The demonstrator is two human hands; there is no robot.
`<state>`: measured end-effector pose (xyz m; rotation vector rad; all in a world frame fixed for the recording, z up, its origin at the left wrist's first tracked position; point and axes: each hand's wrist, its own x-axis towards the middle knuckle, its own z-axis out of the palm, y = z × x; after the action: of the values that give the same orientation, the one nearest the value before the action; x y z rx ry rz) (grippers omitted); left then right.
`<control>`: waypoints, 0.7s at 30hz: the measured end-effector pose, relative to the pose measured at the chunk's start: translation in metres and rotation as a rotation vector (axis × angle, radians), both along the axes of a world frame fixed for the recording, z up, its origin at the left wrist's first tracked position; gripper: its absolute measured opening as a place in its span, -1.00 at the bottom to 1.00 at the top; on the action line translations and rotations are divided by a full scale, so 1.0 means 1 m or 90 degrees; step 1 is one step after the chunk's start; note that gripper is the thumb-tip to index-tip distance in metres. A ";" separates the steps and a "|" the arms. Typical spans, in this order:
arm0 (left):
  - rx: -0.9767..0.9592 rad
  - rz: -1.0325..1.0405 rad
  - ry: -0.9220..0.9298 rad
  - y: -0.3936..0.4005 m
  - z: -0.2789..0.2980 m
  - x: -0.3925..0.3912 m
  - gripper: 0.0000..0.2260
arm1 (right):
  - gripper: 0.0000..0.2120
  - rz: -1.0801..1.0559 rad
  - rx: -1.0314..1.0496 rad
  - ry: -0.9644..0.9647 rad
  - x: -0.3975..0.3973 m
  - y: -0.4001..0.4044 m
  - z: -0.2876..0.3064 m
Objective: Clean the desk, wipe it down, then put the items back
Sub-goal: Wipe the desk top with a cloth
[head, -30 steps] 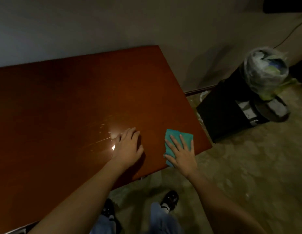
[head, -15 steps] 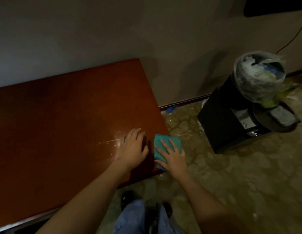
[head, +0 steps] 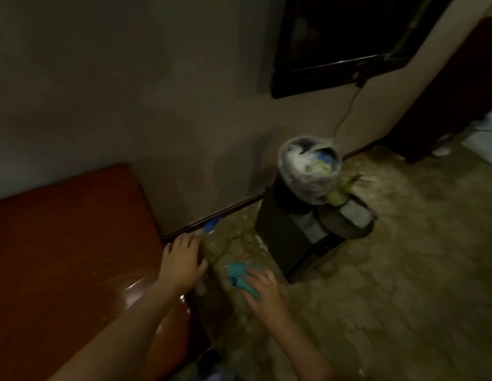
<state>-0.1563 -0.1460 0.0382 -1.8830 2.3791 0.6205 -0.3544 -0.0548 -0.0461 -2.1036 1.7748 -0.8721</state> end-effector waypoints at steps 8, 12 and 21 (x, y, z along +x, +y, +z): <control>-0.015 -0.236 0.027 -0.048 0.016 -0.198 -0.51 | -0.67 -0.296 -0.039 -0.056 -0.186 -0.005 0.044; -0.036 -0.275 0.021 -0.052 0.008 -0.295 -0.49 | -0.73 -0.344 0.002 -0.057 -0.279 -0.004 0.036; 0.004 -0.223 0.025 -0.043 -0.009 -0.440 -0.50 | -0.54 -0.323 0.021 -0.123 -0.429 -0.029 0.038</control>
<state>-0.5963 -0.1890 0.0292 -1.4083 2.6345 0.6353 -0.7835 -0.0840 -0.0078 -1.5002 2.2288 -1.1108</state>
